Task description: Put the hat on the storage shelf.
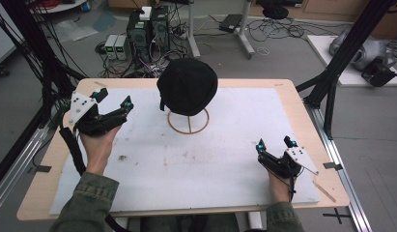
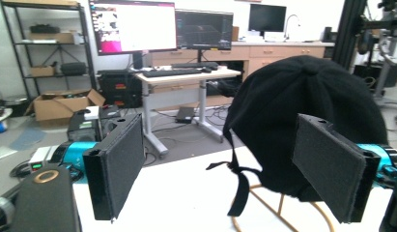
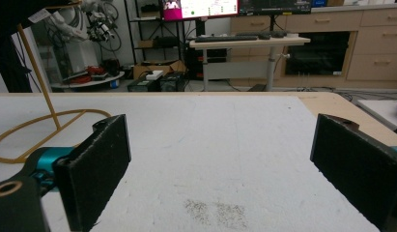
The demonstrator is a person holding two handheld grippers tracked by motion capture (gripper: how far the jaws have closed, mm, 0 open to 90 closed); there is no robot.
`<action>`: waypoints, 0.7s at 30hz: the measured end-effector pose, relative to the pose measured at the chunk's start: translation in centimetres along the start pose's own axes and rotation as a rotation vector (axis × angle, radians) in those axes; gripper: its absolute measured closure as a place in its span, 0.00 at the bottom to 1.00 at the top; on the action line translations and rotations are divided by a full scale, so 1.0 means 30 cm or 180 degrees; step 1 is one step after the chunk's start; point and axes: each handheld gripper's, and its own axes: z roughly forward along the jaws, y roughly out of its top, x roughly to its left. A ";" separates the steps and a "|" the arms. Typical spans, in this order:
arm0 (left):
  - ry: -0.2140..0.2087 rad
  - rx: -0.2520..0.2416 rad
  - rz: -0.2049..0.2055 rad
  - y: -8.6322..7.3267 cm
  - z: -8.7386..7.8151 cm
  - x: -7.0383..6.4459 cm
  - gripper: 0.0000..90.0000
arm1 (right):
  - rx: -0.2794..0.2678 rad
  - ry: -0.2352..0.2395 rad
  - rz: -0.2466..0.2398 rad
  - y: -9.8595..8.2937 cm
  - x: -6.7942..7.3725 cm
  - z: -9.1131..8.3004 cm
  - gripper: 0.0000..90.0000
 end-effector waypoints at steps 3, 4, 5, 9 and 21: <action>0.0085 -0.0038 -0.0014 -0.030 -0.024 0.006 0.22 | -0.0001 0.0001 0.0010 0.000 0.003 -0.002 0.07; 0.0111 -0.0053 -0.0013 -0.042 -0.033 0.007 0.22 | -0.0009 0.0004 -0.0002 0.000 0.003 -0.001 0.07; 0.0130 -0.0068 -0.0013 -0.052 -0.041 0.008 0.22 | -0.0010 0.0002 -0.0010 0.000 0.003 -0.001 0.07; 0.0271 -0.0170 -0.0086 -0.114 -0.083 0.015 0.23 | -0.0007 0.0005 -0.0017 -0.001 0.004 -0.001 0.07; 0.0465 -0.0215 -0.0209 -0.214 -0.157 0.031 0.23 | 0.0023 0.0012 -0.0011 -0.006 0.005 0.001 0.07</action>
